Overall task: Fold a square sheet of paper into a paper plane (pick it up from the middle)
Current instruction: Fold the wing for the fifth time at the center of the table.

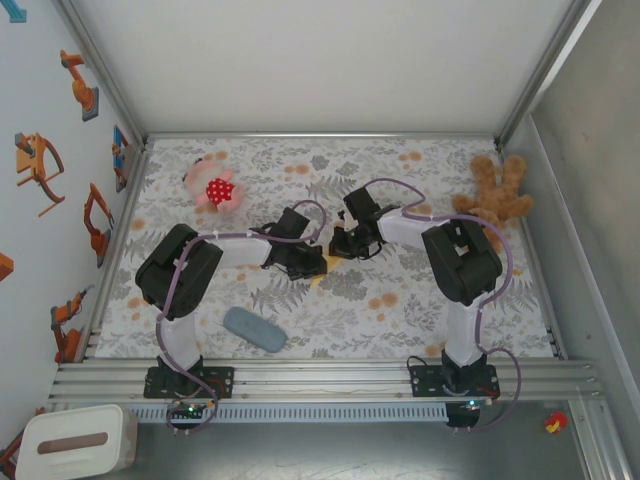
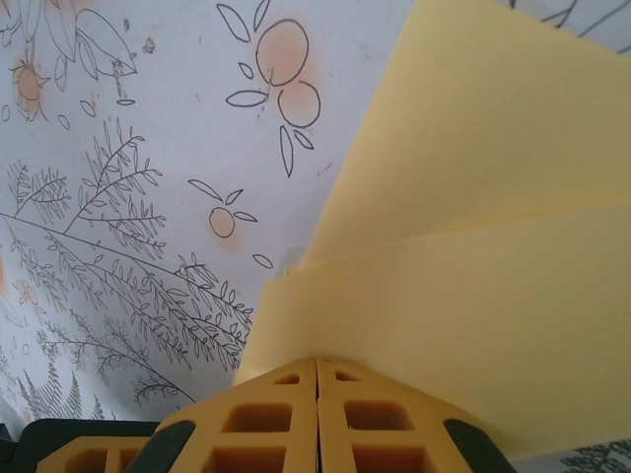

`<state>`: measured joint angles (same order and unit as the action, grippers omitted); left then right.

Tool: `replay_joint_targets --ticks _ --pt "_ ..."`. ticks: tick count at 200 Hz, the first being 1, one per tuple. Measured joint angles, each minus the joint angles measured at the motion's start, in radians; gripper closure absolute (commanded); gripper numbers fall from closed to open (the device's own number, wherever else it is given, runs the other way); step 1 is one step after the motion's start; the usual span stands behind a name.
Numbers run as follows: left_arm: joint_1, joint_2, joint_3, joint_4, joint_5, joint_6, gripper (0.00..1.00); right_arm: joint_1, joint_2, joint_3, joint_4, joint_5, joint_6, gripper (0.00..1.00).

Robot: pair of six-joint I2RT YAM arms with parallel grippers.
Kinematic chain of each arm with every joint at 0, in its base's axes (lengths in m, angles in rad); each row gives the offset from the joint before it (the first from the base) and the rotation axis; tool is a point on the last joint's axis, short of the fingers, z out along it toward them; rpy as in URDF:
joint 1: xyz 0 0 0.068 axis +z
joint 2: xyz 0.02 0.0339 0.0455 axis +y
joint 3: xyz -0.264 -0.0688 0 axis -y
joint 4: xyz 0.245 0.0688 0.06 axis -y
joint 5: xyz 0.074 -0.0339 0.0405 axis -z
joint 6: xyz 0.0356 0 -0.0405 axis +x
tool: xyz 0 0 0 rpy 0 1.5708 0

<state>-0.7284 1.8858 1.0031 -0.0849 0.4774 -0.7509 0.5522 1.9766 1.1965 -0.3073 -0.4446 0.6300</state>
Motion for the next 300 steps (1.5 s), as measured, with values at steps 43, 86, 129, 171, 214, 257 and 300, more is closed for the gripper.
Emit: replay_joint_targets --ticks 43,86,129,171,214,257,300 --pt "-0.007 -0.011 -0.011 0.009 -0.016 0.000 0.97 0.000 0.009 0.015 -0.020 0.000 -0.003 0.93" --pt "-0.019 -0.038 -0.039 -0.002 -0.029 0.005 0.98 0.000 0.015 0.025 -0.032 -0.003 -0.003 0.94" --pt "-0.026 -0.079 -0.092 -0.005 -0.034 0.008 0.98 0.000 0.021 0.030 -0.037 -0.008 -0.003 0.94" --pt "-0.026 -0.140 -0.172 0.001 -0.034 0.008 0.98 0.000 0.021 0.031 -0.037 -0.011 -0.003 0.94" --pt "-0.026 -0.233 -0.241 -0.070 -0.042 0.008 0.95 0.000 0.021 0.031 -0.036 -0.012 -0.003 0.94" --pt "-0.024 -0.283 -0.174 -0.088 -0.054 0.005 0.96 -0.001 0.020 0.029 -0.031 -0.021 0.002 0.94" --pt "-0.017 -0.153 -0.035 -0.021 -0.062 -0.013 0.99 -0.001 0.020 0.027 -0.020 -0.031 0.006 0.94"
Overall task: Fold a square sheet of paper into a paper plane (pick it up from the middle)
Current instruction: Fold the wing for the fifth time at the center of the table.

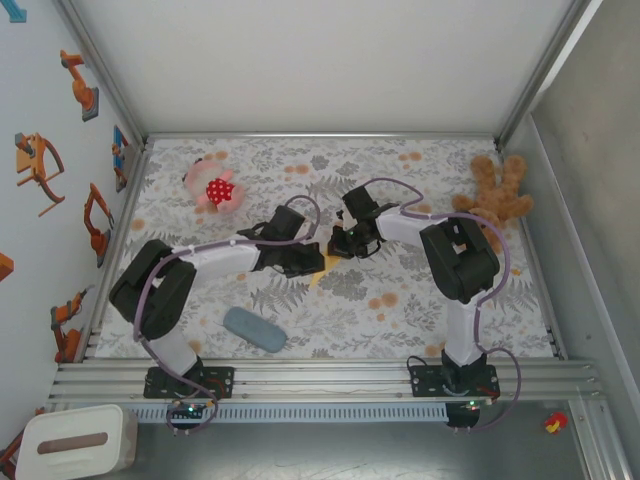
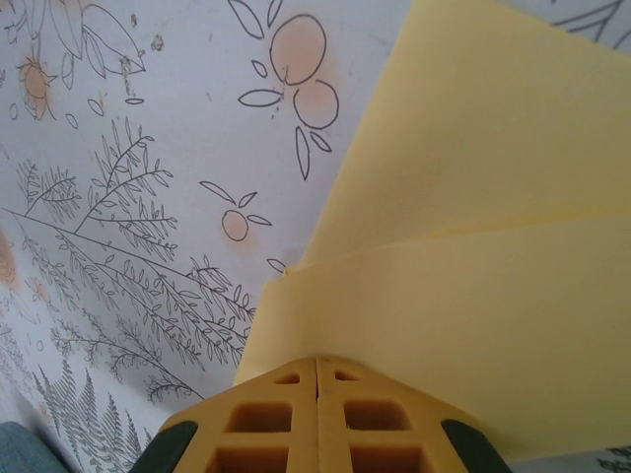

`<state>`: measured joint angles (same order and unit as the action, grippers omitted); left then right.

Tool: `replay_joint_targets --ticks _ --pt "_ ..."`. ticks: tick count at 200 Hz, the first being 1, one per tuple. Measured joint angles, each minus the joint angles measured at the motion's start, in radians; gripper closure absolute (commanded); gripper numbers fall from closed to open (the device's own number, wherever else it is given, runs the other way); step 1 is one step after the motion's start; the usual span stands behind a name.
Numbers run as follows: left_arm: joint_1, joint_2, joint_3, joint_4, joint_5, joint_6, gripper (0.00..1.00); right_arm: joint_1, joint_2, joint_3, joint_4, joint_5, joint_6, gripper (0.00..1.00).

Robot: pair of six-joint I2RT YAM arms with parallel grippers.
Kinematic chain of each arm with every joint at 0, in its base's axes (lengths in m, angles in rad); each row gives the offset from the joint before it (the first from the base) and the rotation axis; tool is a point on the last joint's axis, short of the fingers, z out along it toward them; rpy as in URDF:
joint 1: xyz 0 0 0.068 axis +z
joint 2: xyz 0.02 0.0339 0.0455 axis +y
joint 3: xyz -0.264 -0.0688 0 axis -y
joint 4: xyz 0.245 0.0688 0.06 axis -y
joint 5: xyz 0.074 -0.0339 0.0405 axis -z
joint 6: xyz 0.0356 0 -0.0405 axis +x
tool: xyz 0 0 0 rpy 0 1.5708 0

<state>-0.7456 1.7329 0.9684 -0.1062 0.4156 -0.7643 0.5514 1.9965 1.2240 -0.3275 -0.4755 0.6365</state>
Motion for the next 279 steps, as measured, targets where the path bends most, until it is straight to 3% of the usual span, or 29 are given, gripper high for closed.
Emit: replay_joint_targets --ticks 64,154,279 --pt "0.035 0.130 0.030 0.011 -0.009 -0.036 1.00 0.000 0.000 0.000 0.004 -0.008 0.002 0.95" --pt "0.044 0.132 0.011 0.036 -0.006 -0.070 1.00 -0.001 -0.076 -0.065 0.090 -0.012 -0.007 0.95" --pt "0.045 0.140 0.032 -0.003 -0.004 -0.078 1.00 -0.032 -0.045 -0.132 0.192 -0.068 -0.060 0.99"
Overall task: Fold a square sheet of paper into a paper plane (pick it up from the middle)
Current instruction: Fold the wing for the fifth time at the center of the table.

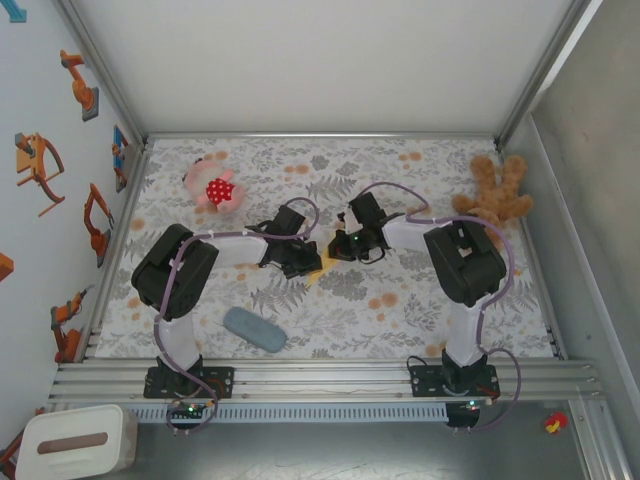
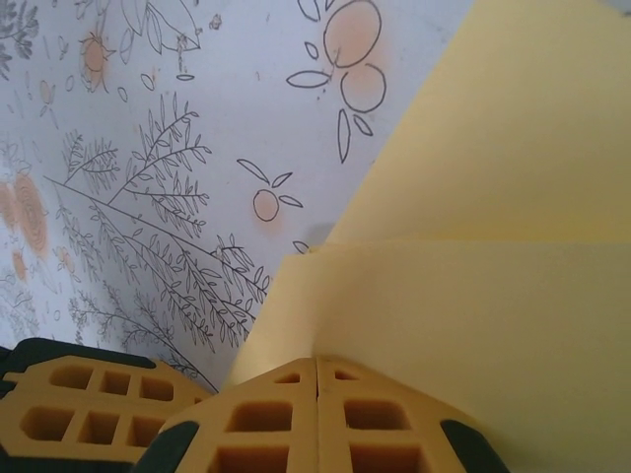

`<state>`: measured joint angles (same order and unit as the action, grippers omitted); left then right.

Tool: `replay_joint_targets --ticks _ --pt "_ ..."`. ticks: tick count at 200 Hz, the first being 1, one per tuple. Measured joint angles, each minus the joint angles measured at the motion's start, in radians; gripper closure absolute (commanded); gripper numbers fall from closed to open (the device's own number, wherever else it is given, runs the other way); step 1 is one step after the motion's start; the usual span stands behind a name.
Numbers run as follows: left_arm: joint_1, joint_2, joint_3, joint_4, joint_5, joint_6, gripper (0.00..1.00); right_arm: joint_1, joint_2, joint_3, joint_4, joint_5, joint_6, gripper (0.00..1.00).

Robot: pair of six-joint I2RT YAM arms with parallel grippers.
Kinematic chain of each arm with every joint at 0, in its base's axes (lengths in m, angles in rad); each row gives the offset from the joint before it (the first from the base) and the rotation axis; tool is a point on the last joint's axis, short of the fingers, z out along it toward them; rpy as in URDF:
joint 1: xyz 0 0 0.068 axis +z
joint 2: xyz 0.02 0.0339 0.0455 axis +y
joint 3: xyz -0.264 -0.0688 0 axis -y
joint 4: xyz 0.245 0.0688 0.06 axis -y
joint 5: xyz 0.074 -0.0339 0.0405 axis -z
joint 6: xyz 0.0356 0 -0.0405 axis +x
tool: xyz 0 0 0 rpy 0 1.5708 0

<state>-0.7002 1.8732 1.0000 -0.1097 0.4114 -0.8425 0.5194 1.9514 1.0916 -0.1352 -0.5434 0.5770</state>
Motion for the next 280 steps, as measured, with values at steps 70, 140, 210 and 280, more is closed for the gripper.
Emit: replay_joint_targets --ticks 70,140,210,280 --pt "0.009 0.000 -0.016 0.025 0.026 -0.010 1.00 -0.203 0.014 -0.028 0.118 -0.034 0.003 1.00" --pt "0.009 0.000 -0.005 0.000 0.031 -0.010 1.00 -0.267 -0.107 -0.113 0.177 0.040 0.037 1.00" --pt "0.009 0.000 0.008 -0.031 0.035 -0.010 1.00 -0.085 -0.111 -0.124 0.197 -0.013 0.075 1.00" --pt "0.006 -0.019 0.041 -0.104 0.036 0.047 0.95 -0.086 -0.019 -0.076 0.128 -0.033 0.053 1.00"
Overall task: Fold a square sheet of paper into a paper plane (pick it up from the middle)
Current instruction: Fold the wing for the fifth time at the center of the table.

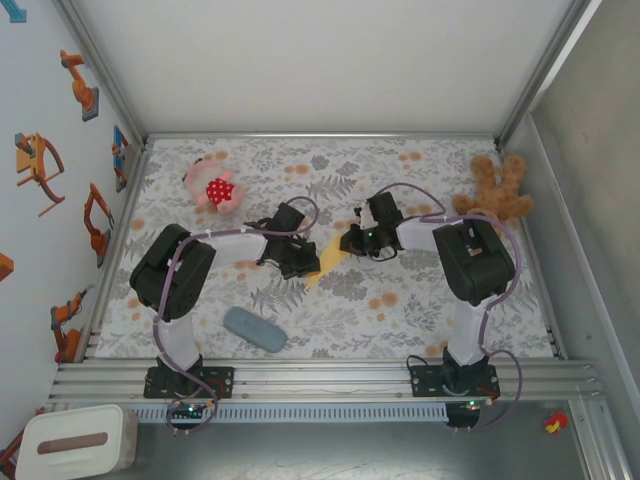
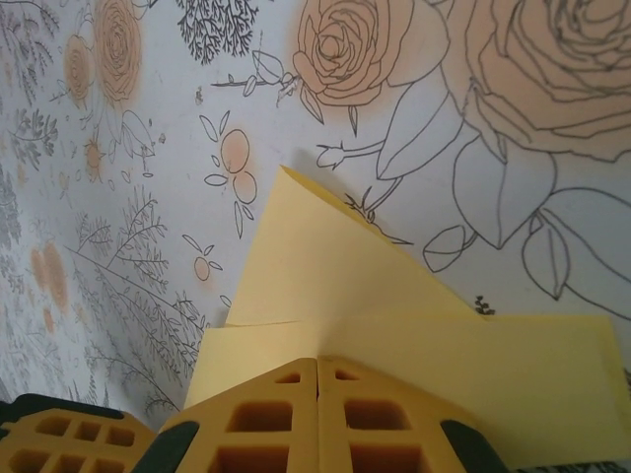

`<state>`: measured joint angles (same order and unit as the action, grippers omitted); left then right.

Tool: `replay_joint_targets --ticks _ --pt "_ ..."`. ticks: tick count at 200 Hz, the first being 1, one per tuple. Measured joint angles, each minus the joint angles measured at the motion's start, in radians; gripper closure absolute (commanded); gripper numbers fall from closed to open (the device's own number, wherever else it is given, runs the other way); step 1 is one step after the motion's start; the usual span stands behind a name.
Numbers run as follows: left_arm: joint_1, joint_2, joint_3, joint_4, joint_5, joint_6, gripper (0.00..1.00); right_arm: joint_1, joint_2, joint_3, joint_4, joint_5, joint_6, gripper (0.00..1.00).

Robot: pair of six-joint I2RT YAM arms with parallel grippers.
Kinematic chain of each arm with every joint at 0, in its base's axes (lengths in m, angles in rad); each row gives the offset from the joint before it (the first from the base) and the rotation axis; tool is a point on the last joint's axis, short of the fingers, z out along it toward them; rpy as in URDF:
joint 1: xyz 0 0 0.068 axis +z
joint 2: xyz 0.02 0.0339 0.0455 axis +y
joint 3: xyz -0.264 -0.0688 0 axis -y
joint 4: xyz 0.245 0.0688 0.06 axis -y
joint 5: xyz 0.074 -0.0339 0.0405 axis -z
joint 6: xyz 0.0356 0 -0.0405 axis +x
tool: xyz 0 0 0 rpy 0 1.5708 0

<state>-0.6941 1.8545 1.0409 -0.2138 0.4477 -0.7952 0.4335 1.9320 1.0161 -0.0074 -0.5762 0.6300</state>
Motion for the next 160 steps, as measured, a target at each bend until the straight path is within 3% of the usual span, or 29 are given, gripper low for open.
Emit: replay_joint_targets --ticks 80,160 --pt "-0.035 0.085 0.167 0.034 0.029 0.042 0.98 0.000 0.009 0.013 -0.019 -0.006 -0.027 1.00" --pt "-0.037 0.171 0.170 0.050 0.043 0.057 1.00 -0.001 0.019 0.028 -0.035 -0.011 -0.029 1.00"
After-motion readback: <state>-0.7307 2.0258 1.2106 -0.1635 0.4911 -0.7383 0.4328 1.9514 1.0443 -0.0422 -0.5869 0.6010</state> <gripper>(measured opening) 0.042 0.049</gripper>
